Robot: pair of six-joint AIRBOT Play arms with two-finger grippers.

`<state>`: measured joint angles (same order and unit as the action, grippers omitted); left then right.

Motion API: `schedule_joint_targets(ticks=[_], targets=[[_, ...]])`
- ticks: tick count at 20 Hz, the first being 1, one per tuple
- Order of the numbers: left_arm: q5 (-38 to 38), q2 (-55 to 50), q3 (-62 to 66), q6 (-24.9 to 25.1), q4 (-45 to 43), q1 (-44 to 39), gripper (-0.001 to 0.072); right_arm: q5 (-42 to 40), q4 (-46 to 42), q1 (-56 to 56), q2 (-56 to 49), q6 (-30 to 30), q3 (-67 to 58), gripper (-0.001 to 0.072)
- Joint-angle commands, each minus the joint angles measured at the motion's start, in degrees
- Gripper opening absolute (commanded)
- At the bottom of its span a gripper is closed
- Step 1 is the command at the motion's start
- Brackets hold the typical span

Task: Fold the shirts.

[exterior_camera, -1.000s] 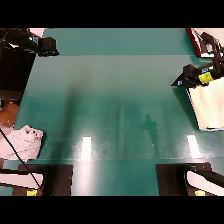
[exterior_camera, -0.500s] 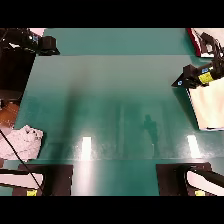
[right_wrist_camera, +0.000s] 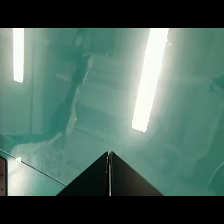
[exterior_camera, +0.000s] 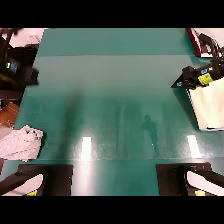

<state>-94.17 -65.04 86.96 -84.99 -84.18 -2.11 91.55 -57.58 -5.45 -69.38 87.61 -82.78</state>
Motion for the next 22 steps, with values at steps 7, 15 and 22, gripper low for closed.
schedule_joint_targets(ticks=[7, 15, 22], targets=[[12.11, 13.97, -47.41, -12.66, -22.08, 0.02, 0.0590, 0.13, 0.00, 0.11, 0.00, -1.79, 0.04, 0.0015], [17.14, 13.99, -53.09, -16.22, -21.92, 0.02, 0.0027, 0.15, 0.02, 0.11, 0.00, -1.79, 0.04, 0.0015], [15.04, 16.96, -24.68, -4.20, -13.90, -1.73, 0.0021, 0.09, 0.07, 0.11, 0.00, -1.77, 0.04, 0.0015]])
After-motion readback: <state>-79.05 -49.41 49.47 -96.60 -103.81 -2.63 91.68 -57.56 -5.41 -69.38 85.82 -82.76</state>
